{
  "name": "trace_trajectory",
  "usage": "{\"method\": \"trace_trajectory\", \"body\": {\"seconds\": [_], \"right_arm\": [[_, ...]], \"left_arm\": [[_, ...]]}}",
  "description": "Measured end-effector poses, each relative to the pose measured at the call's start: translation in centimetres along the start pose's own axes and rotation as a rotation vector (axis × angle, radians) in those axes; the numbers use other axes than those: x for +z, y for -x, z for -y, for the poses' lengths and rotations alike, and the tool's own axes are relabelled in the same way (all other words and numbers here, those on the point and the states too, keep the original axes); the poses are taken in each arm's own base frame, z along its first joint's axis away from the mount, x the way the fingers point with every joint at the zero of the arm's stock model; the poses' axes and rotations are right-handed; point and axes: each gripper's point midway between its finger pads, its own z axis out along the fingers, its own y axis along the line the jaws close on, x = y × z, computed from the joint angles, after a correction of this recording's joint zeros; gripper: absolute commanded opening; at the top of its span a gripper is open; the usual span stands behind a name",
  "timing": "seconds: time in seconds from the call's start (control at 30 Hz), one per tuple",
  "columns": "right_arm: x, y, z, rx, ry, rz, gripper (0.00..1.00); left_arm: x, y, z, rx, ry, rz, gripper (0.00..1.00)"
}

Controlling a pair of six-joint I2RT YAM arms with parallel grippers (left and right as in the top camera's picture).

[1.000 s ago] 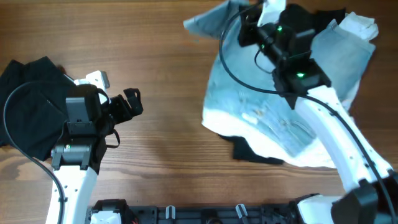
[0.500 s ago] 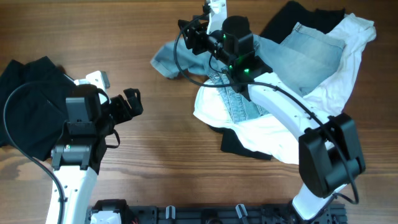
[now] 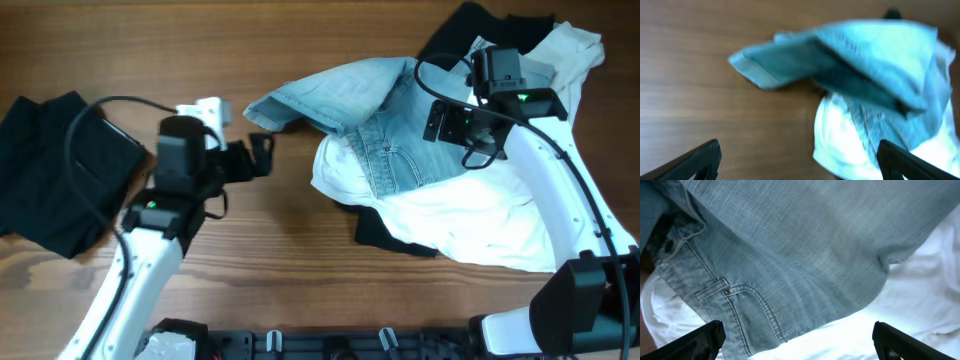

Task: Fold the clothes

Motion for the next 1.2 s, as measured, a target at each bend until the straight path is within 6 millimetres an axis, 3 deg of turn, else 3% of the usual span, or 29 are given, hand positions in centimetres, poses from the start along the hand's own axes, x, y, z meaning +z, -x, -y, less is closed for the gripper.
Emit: {"method": "trace_trajectory", "body": {"seconds": [0.03, 0.07, 0.1, 0.2, 0.27, 0.33, 0.4, 0.57, 0.6, 0.67, 0.7, 0.73, 0.87, 0.93, 1.0, 1.1, 1.17, 1.2], "right_arm": [[0.0, -0.1, -0.1, 0.000, 0.005, -0.005, 1.00], [0.0, -0.2, -0.1, 0.000, 0.010, -0.008, 1.00], [0.0, -0.2, -0.2, 0.000, 0.013, -0.009, 1.00], [0.0, -0.2, -0.3, 0.000, 0.017, -0.010, 1.00], [0.0, -0.3, -0.4, 0.000, 0.022, -0.013, 1.00], [0.0, -0.3, -0.4, 0.000, 0.023, -0.013, 1.00], [0.0, -0.3, -0.4, 0.000, 0.023, -0.012, 1.00], [0.0, -0.3, -0.4, 0.000, 0.023, -0.013, 1.00], [0.0, -0.3, -0.4, 0.000, 0.023, -0.013, 1.00], [0.0, -0.3, -0.4, 0.000, 0.023, -0.013, 1.00], [0.0, -0.3, -0.4, 0.000, 0.023, -0.013, 1.00], [0.0, -0.3, -0.4, 0.000, 0.023, -0.013, 1.00], [0.0, -0.3, -0.4, 0.000, 0.023, -0.013, 1.00], [0.0, -0.3, -0.4, 0.000, 0.023, -0.013, 1.00], [0.0, -0.3, -0.4, 0.000, 0.023, -0.013, 1.00], [0.0, -0.3, -0.4, 0.000, 0.023, -0.014, 1.00], [0.0, -0.3, -0.4, 0.000, 0.023, -0.013, 1.00], [0.0, -0.3, -0.4, 0.000, 0.023, -0.013, 1.00]], "left_arm": [[1.7, 0.9, 1.7, 0.061, -0.032, 0.042, 1.00], [4.1, -0.1, 3.6, 0.127, -0.066, 0.014, 1.00], [6.3, -2.7, 4.7, 0.193, -0.074, -0.054, 1.00], [9.9, -6.7, 7.6, 0.340, -0.118, -0.103, 1.00], [11.1, -8.2, 8.9, 0.402, -0.125, -0.105, 1.00], [11.9, -8.2, 9.5, 0.433, -0.116, -0.065, 0.93], [12.4, -6.8, 10.0, 0.441, -0.113, 0.016, 0.87], [12.2, -3.2, 10.7, 0.427, -0.086, 0.175, 0.83], [12.3, -3.0, 10.6, 0.427, -0.075, 0.188, 0.73], [12.5, -2.7, 10.5, 0.430, -0.067, 0.205, 0.39], [12.6, -2.7, 10.4, 0.423, -0.065, 0.211, 0.27], [12.8, -2.8, 10.3, 0.422, -0.061, 0.211, 0.06], [13.0, -2.6, 10.1, 0.430, -0.046, 0.222, 0.04], [12.9, -1.5, 9.2, 0.414, -0.014, 0.252, 0.04], [12.1, 0.9, 7.2, 0.380, 0.036, 0.297, 0.04], [8.6, 8.2, 1.6, 0.277, 0.157, 0.430, 0.04], [6.6, 11.8, -1.9, 0.225, 0.233, 0.471, 0.04], [5.4, 13.9, -4.1, 0.194, 0.278, 0.489, 0.13]]}}
